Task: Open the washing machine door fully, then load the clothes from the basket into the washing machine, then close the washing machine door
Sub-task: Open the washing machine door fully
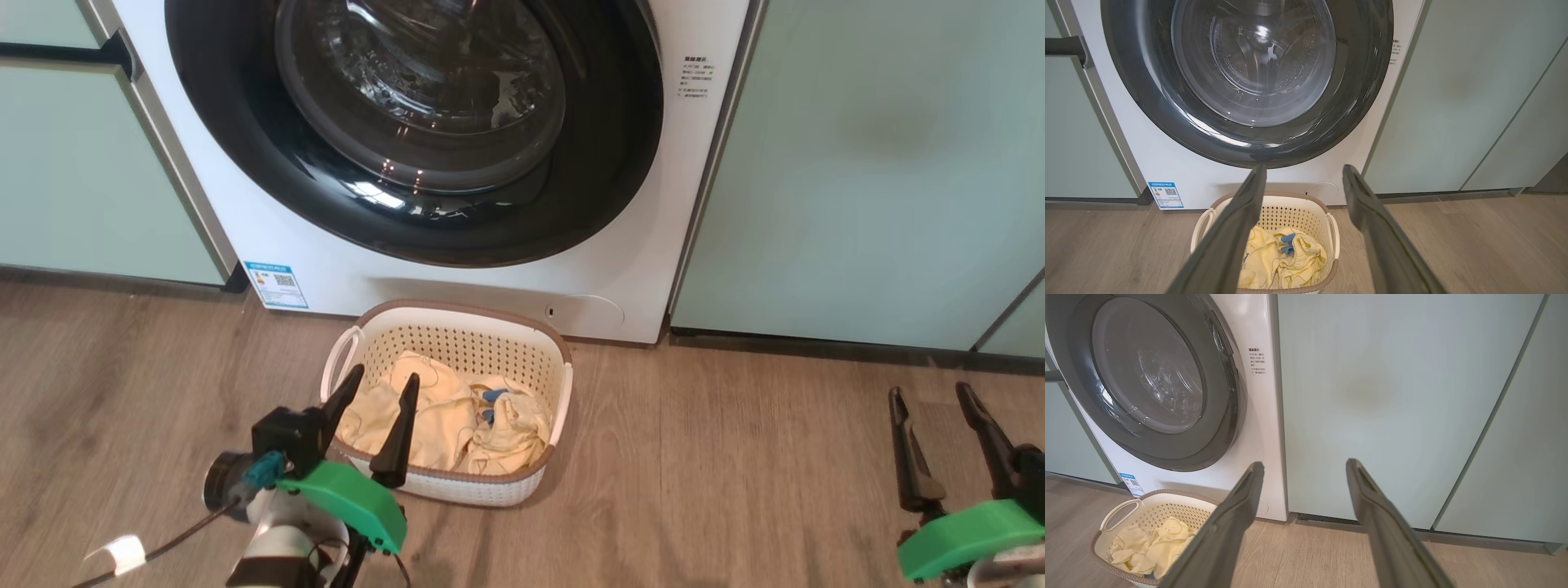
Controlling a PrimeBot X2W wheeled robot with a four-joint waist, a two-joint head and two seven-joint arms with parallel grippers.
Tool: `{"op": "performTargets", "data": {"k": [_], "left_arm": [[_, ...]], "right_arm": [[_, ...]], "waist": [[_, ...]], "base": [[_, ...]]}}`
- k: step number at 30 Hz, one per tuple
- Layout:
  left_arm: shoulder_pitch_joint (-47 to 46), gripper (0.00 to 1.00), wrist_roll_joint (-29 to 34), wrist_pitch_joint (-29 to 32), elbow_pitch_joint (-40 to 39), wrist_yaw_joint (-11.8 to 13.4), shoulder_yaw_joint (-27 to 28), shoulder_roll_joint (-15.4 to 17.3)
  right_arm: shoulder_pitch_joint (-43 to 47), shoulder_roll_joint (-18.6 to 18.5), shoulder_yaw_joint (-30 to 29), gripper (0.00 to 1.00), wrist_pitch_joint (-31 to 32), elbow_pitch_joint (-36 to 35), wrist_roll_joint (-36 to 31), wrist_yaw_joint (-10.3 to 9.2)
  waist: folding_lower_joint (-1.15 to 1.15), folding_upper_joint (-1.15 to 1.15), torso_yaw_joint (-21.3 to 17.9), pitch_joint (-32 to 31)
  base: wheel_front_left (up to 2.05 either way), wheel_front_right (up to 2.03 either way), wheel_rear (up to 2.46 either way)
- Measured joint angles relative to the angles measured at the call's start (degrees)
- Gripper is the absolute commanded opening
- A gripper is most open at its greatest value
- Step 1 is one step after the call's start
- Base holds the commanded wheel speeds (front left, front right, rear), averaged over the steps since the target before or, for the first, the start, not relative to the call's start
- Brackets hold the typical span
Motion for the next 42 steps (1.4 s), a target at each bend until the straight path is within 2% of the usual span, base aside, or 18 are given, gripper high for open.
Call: {"op": "performTargets", "data": {"k": [27, 28, 29, 30, 31, 42], "left_arm": [[0.0, 1.0, 0.0, 0.0, 0.3, 0.0, 0.9, -0.1], [-0.1, 1.0, 0.0, 0.0, 0.2, 0.0, 0.9, -0.1], [-0.2, 1.0, 0.1, 0.0, 0.0, 0.0, 0.8, -0.1], [-0.4, 1.0, 0.2, 0.0, -0.1, 0.0, 0.8, -0.1], [-0.7, 1.0, 0.2, 0.0, -0.2, 0.0, 0.7, -0.1], [-4.3, 1.0, -0.1, 0.0, -0.8, 0.0, -0.3, -0.3]], "right_arm": [[-0.1, 0.0, -0.4, 1.0, 0.0, -0.4, 0.4, 0.0], [-0.2, 0.0, -0.6, 0.95, 0.0, -0.5, 0.7, 0.0], [-0.4, 0.1, -0.9, 0.36, 0.0, -0.7, 0.8, 0.0], [-0.8, 0.1, -1.2, 0.36, 0.0, -0.8, 1.1, 0.0], [-1.4, 0.1, -1.5, 0.0, 0.0, -0.8, 1.3, 0.0], [-9.1, 0.0, -3.4, 0.0, -0.1, 0.4, 6.2, 0.0]], "waist": [[0.0, 0.0, -0.3, 2.0], [0.0, 0.0, -0.3, 2.3], [0.0, 0.0, -0.3, 2.6], [0.0, 0.0, -0.2, 3.0], [0.0, 0.0, -0.2, 3.4], [0.0, 0.0, 1.1, 7.9]], "base": [[0.0, 0.0, 0.0], [0.0, 0.0, 0.0], [0.0, 0.0, 0.0], [0.0, 0.0, 0.0], [0.0, 0.0, 0.0], [0.0, 0.0, 0.0]]}}
